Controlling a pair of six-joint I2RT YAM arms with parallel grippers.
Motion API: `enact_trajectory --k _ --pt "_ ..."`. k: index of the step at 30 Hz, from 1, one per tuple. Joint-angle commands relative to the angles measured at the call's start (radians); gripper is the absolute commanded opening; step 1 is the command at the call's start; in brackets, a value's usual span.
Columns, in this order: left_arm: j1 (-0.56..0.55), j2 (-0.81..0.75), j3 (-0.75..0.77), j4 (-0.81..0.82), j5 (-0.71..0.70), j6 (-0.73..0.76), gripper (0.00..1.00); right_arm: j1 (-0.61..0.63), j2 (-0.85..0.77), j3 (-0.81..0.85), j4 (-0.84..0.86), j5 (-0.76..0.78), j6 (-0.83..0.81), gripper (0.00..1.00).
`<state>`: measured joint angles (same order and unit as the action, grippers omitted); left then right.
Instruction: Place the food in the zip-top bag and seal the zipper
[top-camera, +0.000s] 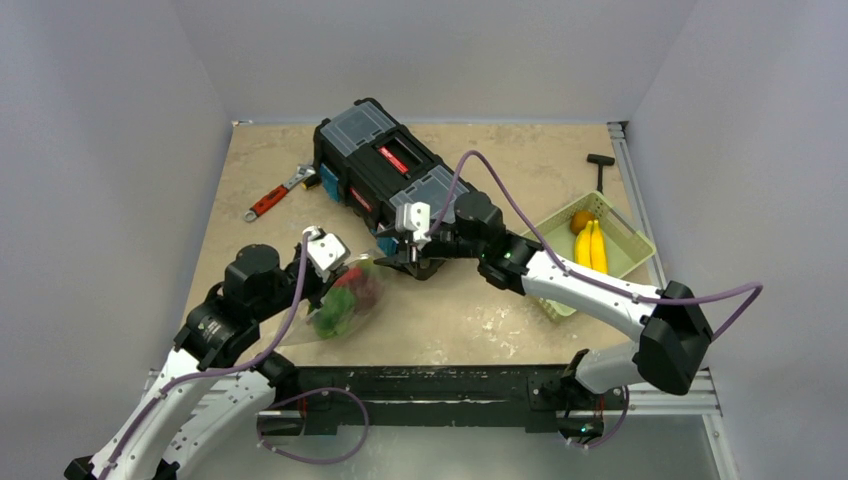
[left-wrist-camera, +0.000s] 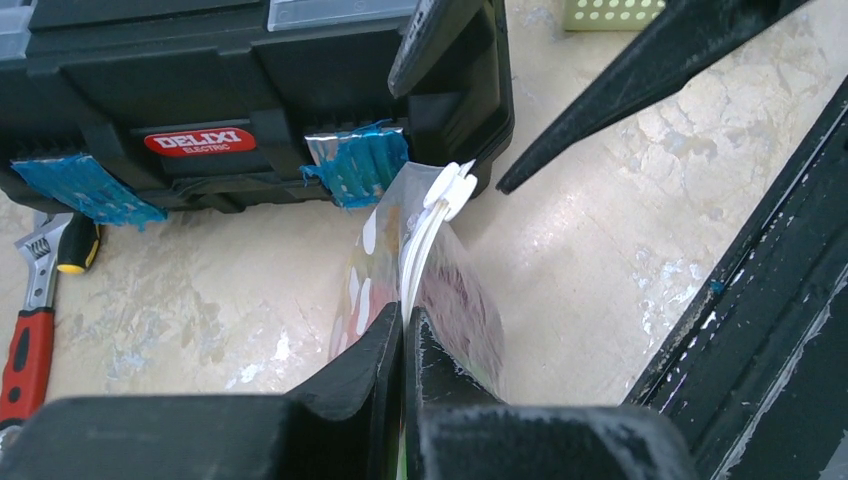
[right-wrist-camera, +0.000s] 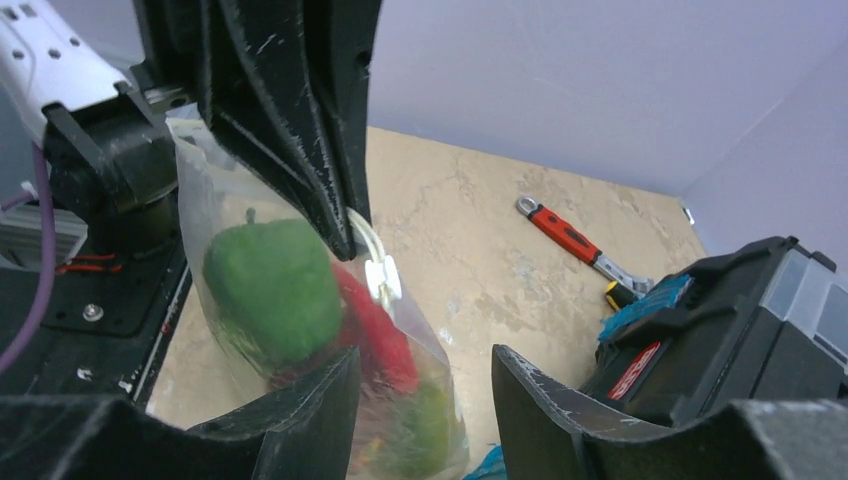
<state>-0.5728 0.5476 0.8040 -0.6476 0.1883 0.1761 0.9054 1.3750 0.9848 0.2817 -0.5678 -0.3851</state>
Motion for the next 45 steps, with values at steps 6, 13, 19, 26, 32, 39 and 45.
enact_trajectory --k 6,13,19,26,32,39,45 --pt "-0.005 -0.019 -0.036 0.077 0.029 -0.043 0.0 0.098 0.001 -0.014 0.148 0.072 -0.144 0.47" --pt "-0.005 -0.054 -0.056 0.087 0.034 -0.02 0.0 0.122 0.038 0.028 0.122 0.129 -0.173 0.17" --pt "-0.004 -0.056 -0.066 0.094 0.035 -0.011 0.0 0.121 0.074 0.102 -0.014 0.097 -0.22 0.0" --pt "-0.005 -0.007 -0.04 0.092 0.008 0.01 0.41 0.092 0.112 0.218 -0.206 -0.07 -0.269 0.0" --pt "-0.005 -0.008 -0.051 0.111 0.021 0.024 0.46 0.077 0.173 0.334 -0.373 -0.133 -0.299 0.0" --pt "-0.007 -0.035 -0.074 0.106 -0.032 0.023 0.25 0.064 0.166 0.338 -0.369 -0.119 -0.288 0.0" --pt "-0.006 0.005 -0.031 0.079 -0.024 -0.051 0.03 0.064 0.143 0.329 -0.336 -0.069 -0.25 0.11"
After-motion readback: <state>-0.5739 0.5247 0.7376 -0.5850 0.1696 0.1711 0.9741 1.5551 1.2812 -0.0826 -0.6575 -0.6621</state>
